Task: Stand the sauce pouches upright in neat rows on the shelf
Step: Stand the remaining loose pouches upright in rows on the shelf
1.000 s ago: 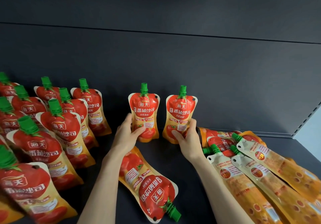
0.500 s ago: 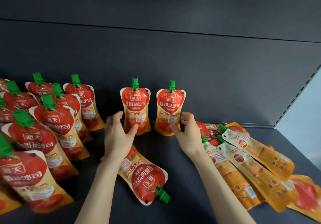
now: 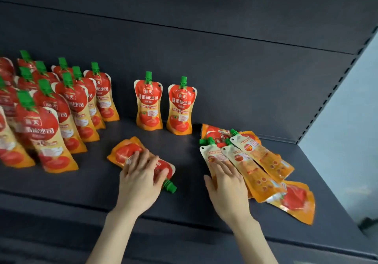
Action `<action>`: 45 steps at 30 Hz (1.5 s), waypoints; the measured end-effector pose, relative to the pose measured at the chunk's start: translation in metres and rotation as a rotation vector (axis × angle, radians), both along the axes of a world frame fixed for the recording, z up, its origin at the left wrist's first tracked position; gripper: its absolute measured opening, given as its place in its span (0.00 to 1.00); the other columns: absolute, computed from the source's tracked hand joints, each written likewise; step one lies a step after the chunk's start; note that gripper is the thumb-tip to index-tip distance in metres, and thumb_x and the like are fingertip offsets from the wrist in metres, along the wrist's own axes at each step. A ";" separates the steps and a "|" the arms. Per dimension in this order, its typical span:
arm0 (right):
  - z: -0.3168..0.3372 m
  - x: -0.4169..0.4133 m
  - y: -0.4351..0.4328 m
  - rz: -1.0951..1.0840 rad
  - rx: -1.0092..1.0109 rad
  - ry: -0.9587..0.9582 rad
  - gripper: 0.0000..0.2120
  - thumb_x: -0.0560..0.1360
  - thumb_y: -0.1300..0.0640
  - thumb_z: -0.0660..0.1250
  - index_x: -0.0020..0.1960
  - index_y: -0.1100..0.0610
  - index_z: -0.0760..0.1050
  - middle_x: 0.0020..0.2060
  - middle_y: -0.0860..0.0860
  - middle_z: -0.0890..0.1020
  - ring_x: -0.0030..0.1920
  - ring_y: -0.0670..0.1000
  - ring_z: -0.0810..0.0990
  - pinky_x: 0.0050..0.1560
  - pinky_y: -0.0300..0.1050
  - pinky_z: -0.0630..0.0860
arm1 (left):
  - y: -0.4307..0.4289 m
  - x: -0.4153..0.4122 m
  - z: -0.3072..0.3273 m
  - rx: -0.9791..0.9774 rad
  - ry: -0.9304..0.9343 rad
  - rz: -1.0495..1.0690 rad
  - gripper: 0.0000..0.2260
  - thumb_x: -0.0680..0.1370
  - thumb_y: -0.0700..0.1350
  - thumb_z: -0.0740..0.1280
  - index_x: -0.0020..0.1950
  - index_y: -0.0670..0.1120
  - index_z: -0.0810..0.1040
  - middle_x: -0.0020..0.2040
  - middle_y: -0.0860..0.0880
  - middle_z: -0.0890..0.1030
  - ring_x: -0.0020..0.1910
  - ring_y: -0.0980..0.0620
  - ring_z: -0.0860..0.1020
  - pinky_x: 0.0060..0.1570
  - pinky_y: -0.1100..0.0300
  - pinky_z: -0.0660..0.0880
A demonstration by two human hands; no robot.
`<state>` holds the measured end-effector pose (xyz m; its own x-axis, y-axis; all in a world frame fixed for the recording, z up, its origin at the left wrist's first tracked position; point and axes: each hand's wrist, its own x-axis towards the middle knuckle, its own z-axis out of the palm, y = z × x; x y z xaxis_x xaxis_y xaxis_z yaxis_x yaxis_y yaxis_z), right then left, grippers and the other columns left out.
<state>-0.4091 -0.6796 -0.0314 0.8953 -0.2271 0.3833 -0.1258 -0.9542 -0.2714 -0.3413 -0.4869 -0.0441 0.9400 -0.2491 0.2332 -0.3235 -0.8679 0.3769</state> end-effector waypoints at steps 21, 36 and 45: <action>0.004 -0.042 -0.008 0.096 0.460 0.060 0.14 0.73 0.48 0.68 0.56 0.53 0.79 0.45 0.49 0.84 0.46 0.53 0.80 0.47 0.47 0.77 | 0.006 -0.040 0.011 0.348 -0.065 0.020 0.46 0.59 0.79 0.38 0.54 0.48 0.73 0.55 0.51 0.77 0.59 0.49 0.72 0.61 0.51 0.61; 0.035 0.006 0.051 0.329 1.648 -0.042 0.09 0.78 0.56 0.62 0.56 0.56 0.77 0.47 0.52 0.84 0.44 0.49 0.83 0.43 0.44 0.80 | 0.018 -0.018 0.056 -0.610 -0.023 0.095 0.21 0.74 0.60 0.62 0.47 0.42 0.69 0.40 0.52 0.77 0.41 0.51 0.77 0.42 0.54 0.75; 0.049 0.078 0.096 0.342 1.529 -0.166 0.09 0.71 0.59 0.71 0.51 0.56 0.77 0.48 0.53 0.85 0.48 0.55 0.84 0.49 0.52 0.81 | 0.053 0.067 0.074 -0.957 0.182 -0.038 0.15 0.76 0.55 0.64 0.56 0.48 0.69 0.48 0.53 0.78 0.46 0.58 0.78 0.39 0.66 0.74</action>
